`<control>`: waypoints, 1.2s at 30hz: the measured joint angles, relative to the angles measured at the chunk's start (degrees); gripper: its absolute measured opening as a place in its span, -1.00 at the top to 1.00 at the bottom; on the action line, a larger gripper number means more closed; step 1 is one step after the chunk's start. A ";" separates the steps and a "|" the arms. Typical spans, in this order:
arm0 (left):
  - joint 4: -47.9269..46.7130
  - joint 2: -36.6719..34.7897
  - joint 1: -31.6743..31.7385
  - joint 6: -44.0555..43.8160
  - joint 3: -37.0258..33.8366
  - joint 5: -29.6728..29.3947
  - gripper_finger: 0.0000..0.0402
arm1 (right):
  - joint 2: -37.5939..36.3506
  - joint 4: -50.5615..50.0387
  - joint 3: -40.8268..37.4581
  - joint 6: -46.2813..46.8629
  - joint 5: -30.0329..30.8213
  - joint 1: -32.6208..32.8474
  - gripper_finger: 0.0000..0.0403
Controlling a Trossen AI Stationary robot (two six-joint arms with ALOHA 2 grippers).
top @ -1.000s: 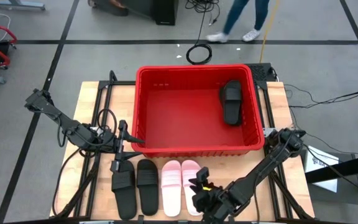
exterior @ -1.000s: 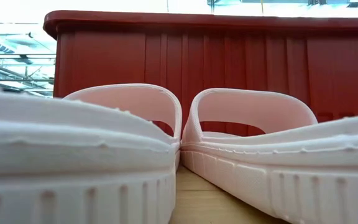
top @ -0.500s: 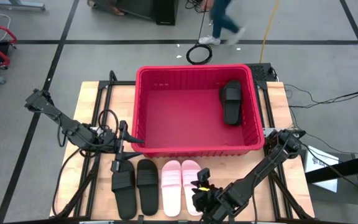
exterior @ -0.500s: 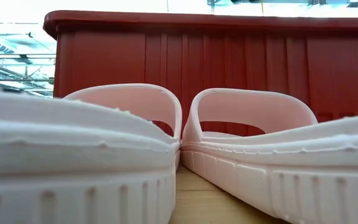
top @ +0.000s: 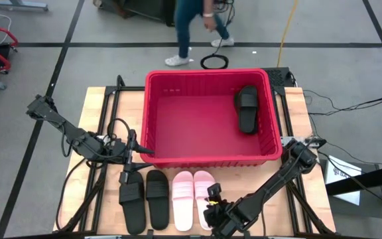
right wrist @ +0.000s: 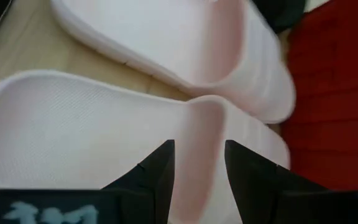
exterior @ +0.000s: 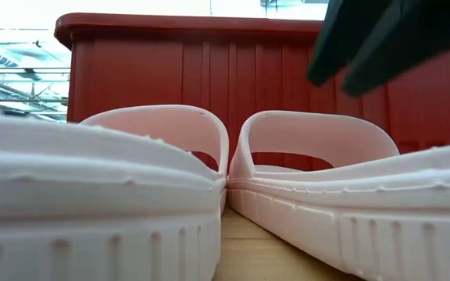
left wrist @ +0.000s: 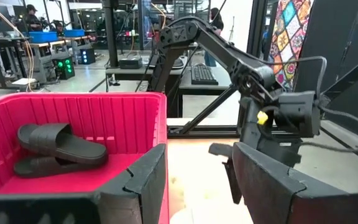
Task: Pick and place slides into bin
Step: Put the right pink slide into the bin
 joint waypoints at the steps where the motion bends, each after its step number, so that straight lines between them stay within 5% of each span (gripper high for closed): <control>1: -0.01 -0.01 0.00 -0.08 0.00 0.00 0.07 | 0.51 0.35 0.00 -0.97 0.15 0.00 0.35; 9: -0.31 0.00 0.00 -0.12 0.00 0.00 0.07 | 1.36 1.28 -0.02 -4.25 6.11 -0.26 0.35; 36: -0.36 -0.02 0.00 -0.26 -0.02 0.00 0.07 | 1.47 4.41 -7.62 -4.32 9.73 -1.78 0.35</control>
